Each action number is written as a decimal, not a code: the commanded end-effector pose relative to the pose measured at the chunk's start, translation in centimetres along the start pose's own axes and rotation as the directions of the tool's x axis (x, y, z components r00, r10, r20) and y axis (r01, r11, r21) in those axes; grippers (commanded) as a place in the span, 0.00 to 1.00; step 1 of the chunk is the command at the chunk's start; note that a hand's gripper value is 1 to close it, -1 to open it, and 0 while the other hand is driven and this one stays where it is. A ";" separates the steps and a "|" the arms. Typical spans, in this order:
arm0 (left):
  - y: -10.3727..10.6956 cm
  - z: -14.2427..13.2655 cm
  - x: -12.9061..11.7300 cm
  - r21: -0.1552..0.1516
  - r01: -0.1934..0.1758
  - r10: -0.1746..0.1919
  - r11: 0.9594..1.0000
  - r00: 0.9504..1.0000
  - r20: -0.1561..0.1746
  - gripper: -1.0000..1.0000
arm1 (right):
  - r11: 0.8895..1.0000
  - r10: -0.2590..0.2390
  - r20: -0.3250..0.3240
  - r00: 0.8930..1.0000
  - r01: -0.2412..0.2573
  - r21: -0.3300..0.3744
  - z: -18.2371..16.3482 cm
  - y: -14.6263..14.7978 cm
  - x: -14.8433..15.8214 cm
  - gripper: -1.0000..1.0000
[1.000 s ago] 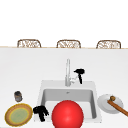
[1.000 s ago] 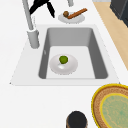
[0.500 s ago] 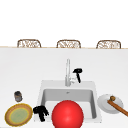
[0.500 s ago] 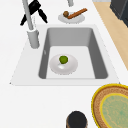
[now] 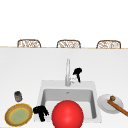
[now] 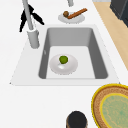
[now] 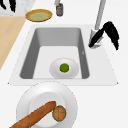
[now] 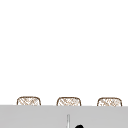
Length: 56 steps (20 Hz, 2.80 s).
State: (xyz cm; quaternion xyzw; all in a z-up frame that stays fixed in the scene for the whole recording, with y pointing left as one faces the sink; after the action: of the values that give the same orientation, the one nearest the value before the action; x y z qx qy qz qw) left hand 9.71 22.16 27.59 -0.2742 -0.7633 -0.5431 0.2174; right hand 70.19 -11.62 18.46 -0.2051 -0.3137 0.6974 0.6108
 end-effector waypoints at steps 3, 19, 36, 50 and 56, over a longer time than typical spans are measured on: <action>0.0 0.0 0.0 0.000 0.000 0.000 1.000 1.000 0.000 0.50 | 0.994 0.027 -0.053 0.998 -0.021 0.109 -2.5 1.0 0.0 0.00; 0.0 0.0 0.0 0.000 0.000 0.000 1.000 1.000 0.000 0.50 | 0.975 -0.160 0.221 0.962 0.119 0.189 -0.4 -1.1 -0.8 1.00; 0.0 0.0 0.0 0.000 0.000 0.000 1.000 1.000 0.000 0.50 | 0.963 -0.059 0.013 0.998 0.053 0.265 -2.1 -2.3 3.5 1.00; 0.0 0.0 0.0 0.000 0.000 0.000 1.000 1.000 0.000 0.50 | 0.970 -0.009 -0.049 0.999 0.021 0.244 -3.6 -0.9 3.5 1.00; 0.0 0.0 0.0 0.000 0.000 0.000 1.000 1.000 0.000 0.50 | 0.971 -0.001 -0.038 0.999 0.010 0.241 -1.9 -2.3 4.2 1.00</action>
State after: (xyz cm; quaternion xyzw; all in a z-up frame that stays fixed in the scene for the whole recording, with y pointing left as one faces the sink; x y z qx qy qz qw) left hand 9.71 22.16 27.59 -0.2742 -0.7633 -0.5431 0.2174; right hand 72.61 -7.99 16.85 -0.1398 -0.2185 0.7241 0.6391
